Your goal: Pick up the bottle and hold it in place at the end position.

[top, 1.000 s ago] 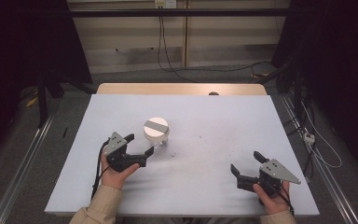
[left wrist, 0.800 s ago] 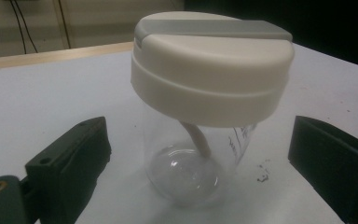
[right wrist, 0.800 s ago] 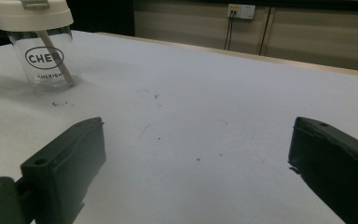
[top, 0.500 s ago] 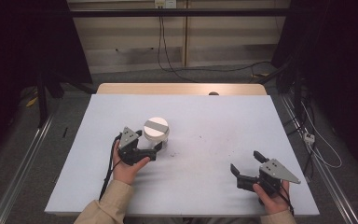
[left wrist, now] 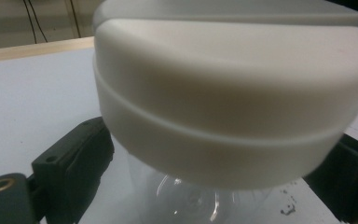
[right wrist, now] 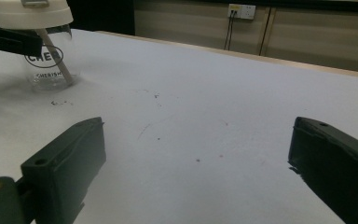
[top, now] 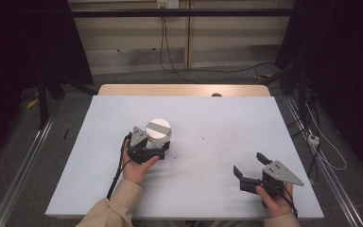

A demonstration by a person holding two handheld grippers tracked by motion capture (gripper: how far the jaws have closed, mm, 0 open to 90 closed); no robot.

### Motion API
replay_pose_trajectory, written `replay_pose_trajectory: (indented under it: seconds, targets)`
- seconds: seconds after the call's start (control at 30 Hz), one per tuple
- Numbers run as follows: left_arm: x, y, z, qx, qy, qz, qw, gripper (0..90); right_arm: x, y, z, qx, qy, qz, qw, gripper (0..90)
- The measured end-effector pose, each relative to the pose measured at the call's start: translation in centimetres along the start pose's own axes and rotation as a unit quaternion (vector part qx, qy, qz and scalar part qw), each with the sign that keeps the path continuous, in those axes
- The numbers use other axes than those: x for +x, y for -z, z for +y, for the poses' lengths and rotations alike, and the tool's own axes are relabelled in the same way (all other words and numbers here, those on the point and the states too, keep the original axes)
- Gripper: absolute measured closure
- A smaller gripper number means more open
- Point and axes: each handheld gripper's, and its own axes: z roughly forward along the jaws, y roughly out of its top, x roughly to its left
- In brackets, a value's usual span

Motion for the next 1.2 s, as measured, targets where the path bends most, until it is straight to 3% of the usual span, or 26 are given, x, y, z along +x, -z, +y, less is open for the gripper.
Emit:
replay_pose_trajectory:
  seconds: [0.5,1.2]
  targets:
    - [-0.7,-1.8,0.2,-0.003,-0.012,0.008,0.9999,10.7,-0.1,-0.2,0.0,0.002,-0.001,0.0,1.0,3.7]
    - [0.0,-1.9,0.3,-0.021,-0.02,-0.005,0.9996,17.8,-0.2,-0.1,0.0,0.0,0.0,0.0,1.0,3.8]
